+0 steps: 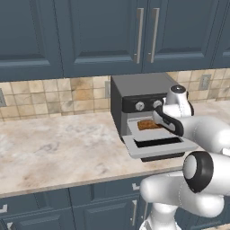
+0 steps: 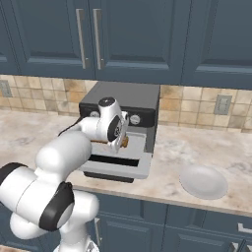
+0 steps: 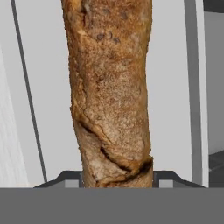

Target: Pull the toaster oven rack outwards. Pick up the baguette from the plate and place it on the toaster oven rack. Close the toaster oven door fully and set the temperature to the lowest setting.

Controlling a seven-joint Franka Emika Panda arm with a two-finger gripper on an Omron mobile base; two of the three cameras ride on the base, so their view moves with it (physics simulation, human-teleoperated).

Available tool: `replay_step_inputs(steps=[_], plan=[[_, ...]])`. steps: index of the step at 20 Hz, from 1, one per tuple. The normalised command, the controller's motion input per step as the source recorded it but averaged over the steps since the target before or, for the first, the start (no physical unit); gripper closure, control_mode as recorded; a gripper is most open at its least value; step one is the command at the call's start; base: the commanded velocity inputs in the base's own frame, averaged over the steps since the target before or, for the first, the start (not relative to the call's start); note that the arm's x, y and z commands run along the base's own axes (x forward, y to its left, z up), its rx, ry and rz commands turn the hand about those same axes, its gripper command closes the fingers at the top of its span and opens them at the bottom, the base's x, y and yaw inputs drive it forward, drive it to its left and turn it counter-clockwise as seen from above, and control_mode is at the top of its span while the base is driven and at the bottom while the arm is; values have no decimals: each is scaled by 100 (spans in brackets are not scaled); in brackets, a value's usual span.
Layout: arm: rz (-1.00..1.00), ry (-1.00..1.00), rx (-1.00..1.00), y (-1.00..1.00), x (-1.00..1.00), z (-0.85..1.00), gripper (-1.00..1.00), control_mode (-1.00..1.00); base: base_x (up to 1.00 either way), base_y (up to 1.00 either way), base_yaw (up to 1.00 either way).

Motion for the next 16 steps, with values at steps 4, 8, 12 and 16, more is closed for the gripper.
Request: replay_step_inputs(steps=[4,8,12,16], plan=[[0,1,0,14,24,-10,100,-100,0,0,0],[0,3,0,3,13,-21,100,-100,0,0,0],[0,4,0,6,13,-19,100,-100,0,0,0],[0,4,0,8,11,-19,100,-100,0,0,0]])
